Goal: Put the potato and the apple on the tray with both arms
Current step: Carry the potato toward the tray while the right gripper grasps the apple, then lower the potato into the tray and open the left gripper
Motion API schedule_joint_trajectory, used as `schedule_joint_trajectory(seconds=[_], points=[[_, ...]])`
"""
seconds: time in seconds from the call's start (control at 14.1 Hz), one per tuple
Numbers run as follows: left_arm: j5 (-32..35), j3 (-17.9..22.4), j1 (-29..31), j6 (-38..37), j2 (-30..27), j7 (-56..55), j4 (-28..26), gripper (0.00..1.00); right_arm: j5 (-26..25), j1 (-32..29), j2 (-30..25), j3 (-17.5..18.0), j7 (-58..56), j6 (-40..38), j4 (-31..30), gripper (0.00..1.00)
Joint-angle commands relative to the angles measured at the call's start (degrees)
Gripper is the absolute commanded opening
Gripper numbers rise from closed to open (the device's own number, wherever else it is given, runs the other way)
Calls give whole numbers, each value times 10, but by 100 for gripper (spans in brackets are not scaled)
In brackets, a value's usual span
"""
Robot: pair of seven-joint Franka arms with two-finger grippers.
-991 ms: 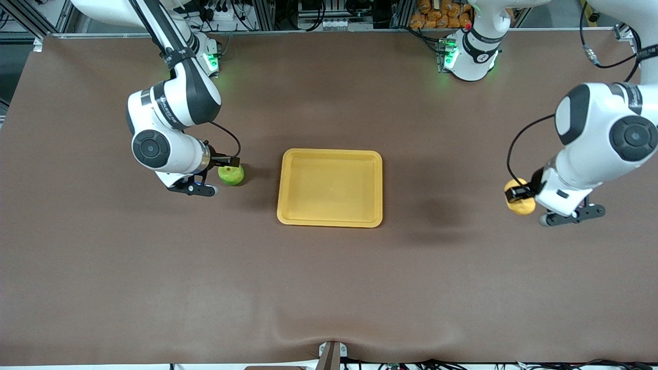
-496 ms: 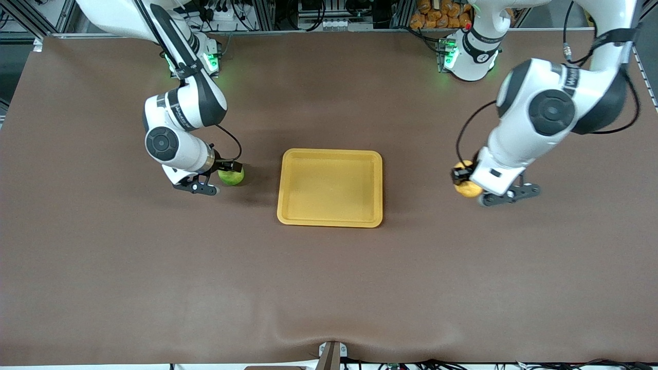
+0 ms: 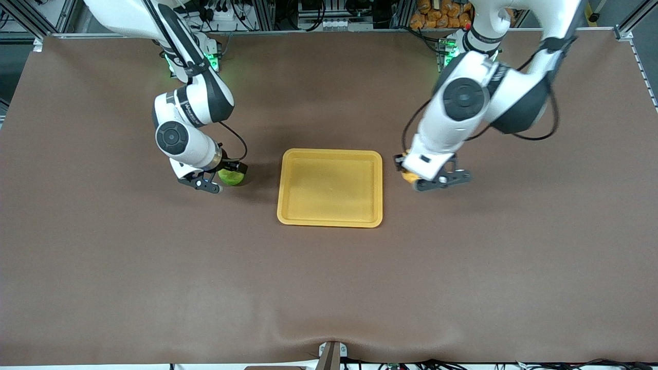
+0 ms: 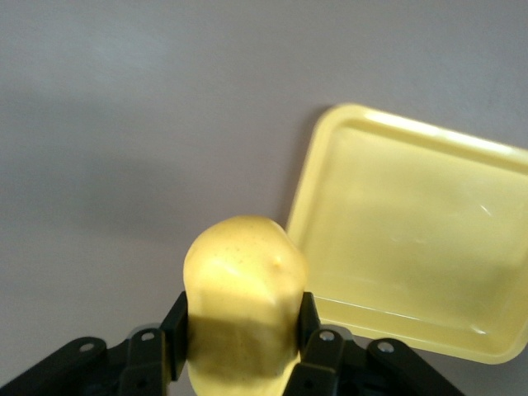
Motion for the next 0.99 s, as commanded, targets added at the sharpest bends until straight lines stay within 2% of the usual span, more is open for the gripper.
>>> schedule_joint_trajectory(seconds=[0.0,0.21,0.35,0.64,0.92], points=[[60,0,-56,-7,93,-78,72,0,5,2,19,-2,20,37,-6,100],[132,1,-98,-7,165,-123,114,0,6,2,30,-2,20,42,-6,100],[174,2,-116,-7,174,-135,114,0,5,1,31,-3,19,41,-7,100],[219,4,-141,4,223,-137,138,0,5,1,39,-3,20,46,-8,100],[241,8,-155,6,249,-148,144,0,5,2,54,-3,19,61,-10,100]])
